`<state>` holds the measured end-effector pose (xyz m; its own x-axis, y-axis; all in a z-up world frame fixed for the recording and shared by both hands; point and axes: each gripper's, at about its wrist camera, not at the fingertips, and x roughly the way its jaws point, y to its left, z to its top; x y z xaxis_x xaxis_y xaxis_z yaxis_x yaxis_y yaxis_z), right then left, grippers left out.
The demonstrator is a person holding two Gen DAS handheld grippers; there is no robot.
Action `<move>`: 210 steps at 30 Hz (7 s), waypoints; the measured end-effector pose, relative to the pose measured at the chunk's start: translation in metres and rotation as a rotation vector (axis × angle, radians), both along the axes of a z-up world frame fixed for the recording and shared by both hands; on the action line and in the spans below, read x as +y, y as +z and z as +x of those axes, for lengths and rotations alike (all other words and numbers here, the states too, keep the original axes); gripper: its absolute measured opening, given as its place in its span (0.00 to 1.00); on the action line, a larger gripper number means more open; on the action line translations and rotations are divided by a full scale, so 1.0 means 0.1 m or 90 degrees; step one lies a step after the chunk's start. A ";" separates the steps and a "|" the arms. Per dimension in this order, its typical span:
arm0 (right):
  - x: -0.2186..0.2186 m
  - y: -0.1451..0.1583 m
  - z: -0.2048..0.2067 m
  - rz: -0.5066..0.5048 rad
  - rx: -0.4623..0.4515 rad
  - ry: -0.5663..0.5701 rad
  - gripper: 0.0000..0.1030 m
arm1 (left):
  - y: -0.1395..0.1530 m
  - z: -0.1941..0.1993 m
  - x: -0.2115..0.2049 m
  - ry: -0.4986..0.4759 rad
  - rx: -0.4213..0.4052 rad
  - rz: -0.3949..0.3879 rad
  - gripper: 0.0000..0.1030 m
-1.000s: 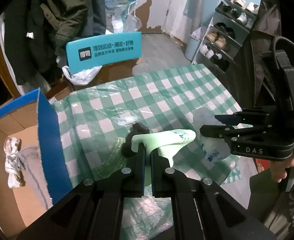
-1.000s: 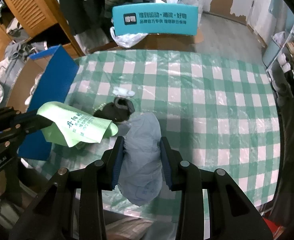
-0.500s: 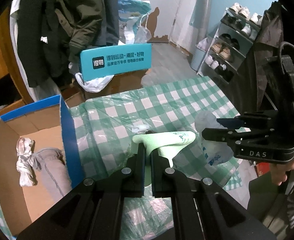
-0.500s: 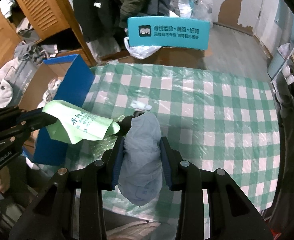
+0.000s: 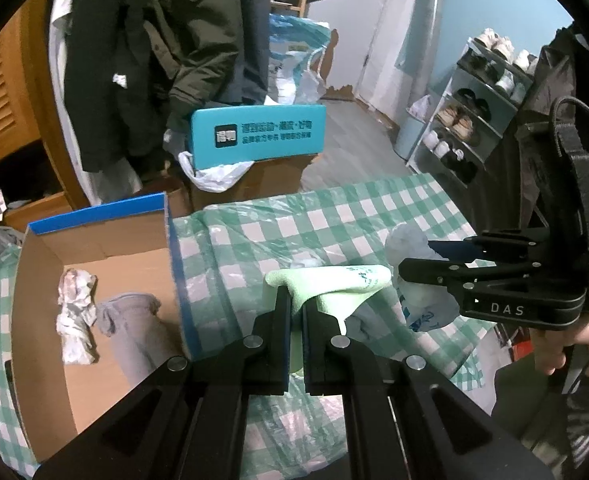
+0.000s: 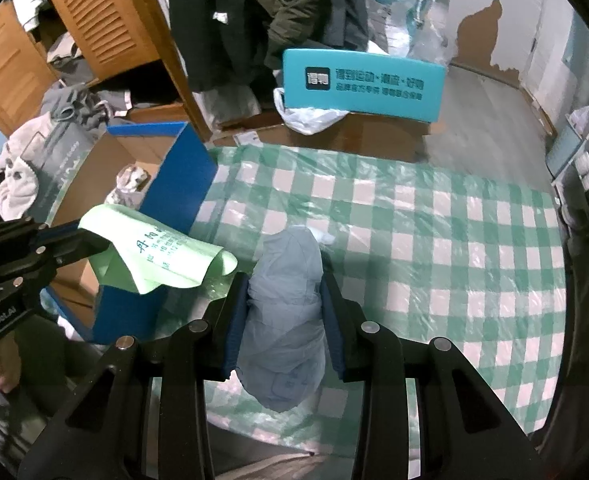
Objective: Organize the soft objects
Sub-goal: 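Lift the green bag and white cloth toward the cardboard box, then open both tools over the box to drop the bag and cloth, then move both tools back over the bubble wrap and socks on the table, then close the left tool on the green bubble wrap while the right tool grasps the grey sock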
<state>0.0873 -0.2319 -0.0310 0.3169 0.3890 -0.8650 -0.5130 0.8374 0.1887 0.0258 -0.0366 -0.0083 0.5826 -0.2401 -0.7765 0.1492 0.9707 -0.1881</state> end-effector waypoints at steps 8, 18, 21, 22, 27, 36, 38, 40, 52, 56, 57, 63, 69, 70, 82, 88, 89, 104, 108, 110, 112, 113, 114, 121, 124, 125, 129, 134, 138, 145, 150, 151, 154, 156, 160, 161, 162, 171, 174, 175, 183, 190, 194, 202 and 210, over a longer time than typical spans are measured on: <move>0.25 0.07 0.00 0.002 -0.008 0.019 0.33 | 0.08 -0.07 0.25 0.028 -0.012 -0.003 0.04; 0.61 0.17 -0.02 0.006 -0.019 0.049 0.33 | 0.16 -0.19 0.56 0.063 -0.021 -0.013 0.04; 0.75 0.21 -0.03 0.007 -0.022 0.060 0.33 | 0.18 -0.23 0.66 0.076 -0.025 -0.016 0.04; 0.81 0.22 -0.03 0.007 -0.023 0.064 0.33 | 0.19 -0.25 0.70 0.082 -0.026 -0.018 0.04; 1.05 0.27 -0.06 0.009 -0.028 0.085 0.33 | 0.20 -0.31 0.89 0.104 -0.028 -0.020 0.04; 1.46 0.29 -0.10 0.010 -0.027 0.119 0.33 | 0.19 -0.41 1.21 0.144 -0.026 -0.025 0.04; 1.56 0.29 -0.11 0.010 -0.025 0.127 0.33 | 0.20 -0.42 1.26 0.153 -0.027 -0.021 0.04; 1.64 0.28 -0.13 0.009 -0.024 0.134 0.33 | 0.18 -0.44 1.33 0.162 -0.026 -0.017 0.04; 2.14 0.10 -0.22 -0.007 -0.005 0.182 0.33 | 0.04 -0.50 1.65 0.213 0.000 0.003 0.05; 2.25 0.02 -0.23 -0.007 0.006 0.195 0.33 | 0.00 -0.51 1.71 0.222 0.007 0.007 0.05; 2.27 0.00 -0.23 -0.007 0.010 0.197 0.33 | -0.01 -0.51 1.72 0.224 0.008 0.008 0.05; 2.33 -0.03 -0.24 0.005 0.025 0.204 0.36 | -0.06 -0.51 1.80 0.243 0.024 0.005 0.05; 2.33 -0.02 -0.24 0.011 0.023 0.207 0.45 | -0.08 -0.51 1.82 0.257 0.035 0.009 0.24; 2.32 -0.02 -0.24 0.012 0.022 0.207 0.48 | -0.08 -0.51 1.80 0.257 0.032 0.015 0.28; 2.12 0.08 -0.19 0.019 0.004 0.182 0.59 | -0.08 -0.48 1.65 0.229 0.027 0.003 0.39; 1.95 0.08 -0.16 0.016 0.001 0.166 0.59 | -0.06 -0.45 1.55 0.217 0.018 -0.006 0.40; 1.92 0.08 -0.16 0.016 0.002 0.164 0.60 | -0.06 -0.44 1.53 0.216 0.018 -0.007 0.41; 1.41 0.04 -0.07 0.006 -0.002 0.126 0.60 | -0.11 -0.30 1.11 0.158 0.030 -0.005 0.45; 1.26 0.04 -0.05 0.009 -0.001 0.114 0.60 | -0.12 -0.26 0.98 0.141 0.032 -0.003 0.46; 1.18 0.04 -0.03 0.009 -0.001 0.107 0.60 | -0.13 -0.23 0.91 0.131 0.033 -0.002 0.47; 1.10 0.04 -0.01 0.011 0.000 0.101 0.60 | -0.14 -0.21 0.83 0.121 0.036 -0.003 0.47; 1.06 0.03 0.00 0.011 0.001 0.097 0.60 | -0.15 -0.20 0.79 0.117 0.037 -0.003 0.48; 1.02 0.03 0.01 0.011 0.001 0.093 0.60 | -0.15 -0.19 0.75 0.113 0.039 -0.002 0.48; 0.74 -0.05 0.07 0.008 0.008 0.065 0.61 | -0.22 -0.09 0.51 0.083 0.056 -0.003 0.48; 0.64 -0.09 0.09 0.007 0.014 0.056 0.61 | -0.25 -0.05 0.41 0.069 0.063 -0.005 0.48; 0.61 -0.11 0.10 0.006 0.015 0.053 0.61 | -0.27 -0.03 0.39 0.065 0.064 -0.004 0.48; 0.48 -0.17 0.12 0.006 0.022 0.040 0.61 | -0.32 0.03 0.25 0.049 0.073 -0.001 0.48; 0.33 -0.24 0.15 0.007 0.030 0.026 0.61 | -0.41 0.11 0.10 0.033 0.087 -0.001 0.49; 0.20 -0.31 0.17 0.006 0.037 0.014 0.61 | -0.48 0.16 0.00 0.023 0.099 0.002 0.50; 0.04 -0.43 0.21 -0.002 0.054 -0.005 0.61 | -0.62 0.23 -0.18 0.000 0.120 0.012 0.51; -0.05 -0.54 0.25 -0.012 0.067 -0.014 0.61 | -0.74 0.28 -0.28 -0.014 0.138 0.011 0.51; -0.06 -0.57 0.26 -0.014 0.069 -0.017 0.61 | -0.77 0.30 -0.30 -0.016 0.143 0.009 0.51; -0.10 -0.65 0.29 -0.021 0.079 -0.025 0.61 | -0.86 0.34 -0.34 -0.018 0.160 0.001 0.51; -0.12 -0.70 0.31 -0.025 0.085 -0.029 0.61 | -0.90 0.36 -0.36 -0.019 0.166 -0.002 0.51; -0.15 -0.81 0.33 -0.028 0.099 -0.031 0.61 | -1.01 0.40 -0.41 -0.023 0.177 0.001 0.51; -0.16 -0.84 0.34 -0.028 0.102 -0.031 0.61 | -1.03 0.40 -0.42 -0.025 0.179 0.002 0.51; -0.16 -0.86 0.34 -0.028 0.105 -0.031 0.61 | -1.06 0.41 -0.43 -0.027 0.183 0.004 0.51; -0.13 -1.07 0.34 -0.039 0.124 -0.018 0.61 | -1.21 0.47 -0.52 -0.042 0.200 0.012 0.52; -0.10 -1.16 0.33 -0.045 0.132 -0.012 0.61 | -1.27 0.48 -0.55 -0.049 0.208 0.019 0.55; -0.09 -1.18 0.34 -0.047 0.134 -0.010 0.61 | -1.29 0.48 -0.56 -0.052 0.209 0.020 0.59; -0.05 -1.39 0.33 -0.063 0.152 -0.004 0.61 | -1.41 0.50 -0.57 -0.061 0.223 0.036 0.60; -0.04 -1.49 0.30 -0.063 0.152 0.005 0.61 | -1.51 0.54 -0.54 -0.056 0.243 0.030 0.61; -0.02 -1.54 0.31 -0.057 0.166 0.012 0.61 | -1.58 0.54 -0.57 -0.062 0.258 0.033 0.62; -0.04 -1.64 0.30 -0.063 0.188 0.021 0.41 | -1.64 0.56 -0.62 -0.071 0.261 0.047 0.65; -0.13 -1.60 0.31 -0.078 0.187 0.007 0.28 | -1.69 0.59 -0.68 -0.085 0.258 0.067 0.68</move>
